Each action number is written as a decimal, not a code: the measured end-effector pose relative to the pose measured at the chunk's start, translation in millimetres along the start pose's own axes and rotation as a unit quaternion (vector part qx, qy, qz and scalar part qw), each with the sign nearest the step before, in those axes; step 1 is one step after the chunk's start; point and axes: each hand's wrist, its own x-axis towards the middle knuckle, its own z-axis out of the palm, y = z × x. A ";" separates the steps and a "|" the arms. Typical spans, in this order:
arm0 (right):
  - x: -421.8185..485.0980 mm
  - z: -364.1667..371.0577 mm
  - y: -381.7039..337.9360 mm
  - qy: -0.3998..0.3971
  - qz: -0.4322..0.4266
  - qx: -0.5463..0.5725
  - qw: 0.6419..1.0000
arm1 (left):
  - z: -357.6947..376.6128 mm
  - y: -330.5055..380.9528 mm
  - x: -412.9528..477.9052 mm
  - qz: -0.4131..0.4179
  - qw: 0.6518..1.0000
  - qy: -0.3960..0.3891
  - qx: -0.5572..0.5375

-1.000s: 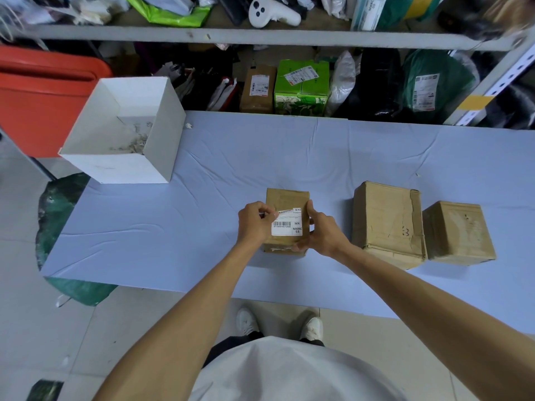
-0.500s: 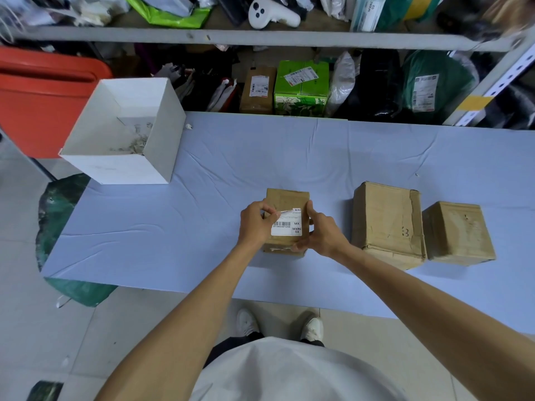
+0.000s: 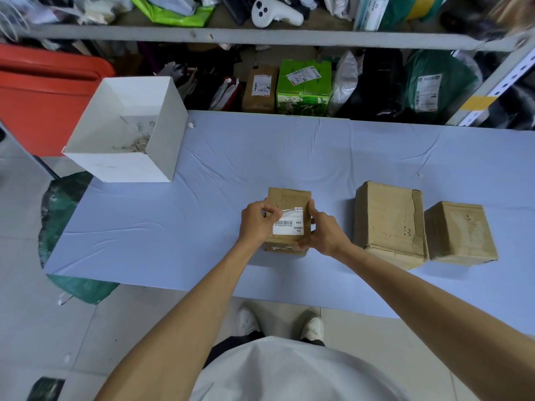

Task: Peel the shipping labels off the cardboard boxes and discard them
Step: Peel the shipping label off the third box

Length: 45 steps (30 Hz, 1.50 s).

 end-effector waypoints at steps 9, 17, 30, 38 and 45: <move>-1.3 -0.6 0.0 0.001 0.003 0.000 1.000 | -2.2 -1.6 1.3 0.003 1.000 -0.011 -0.003; -0.9 -0.1 1.0 0.002 -0.004 0.004 1.000 | -4.3 -3.3 2.4 0.002 1.000 -0.022 0.002; -2.1 0.1 -1.0 0.009 -0.009 0.031 0.999 | -5.5 -3.6 2.0 0.002 0.999 -0.035 -0.024; -0.2 -0.4 -2.9 0.003 0.004 0.034 0.999 | -6.3 -3.4 1.8 0.004 0.999 -0.037 -0.026; 0.2 0.4 -2.5 0.009 0.002 0.033 0.999 | -8.0 -5.0 2.3 0.008 0.999 -0.044 -0.029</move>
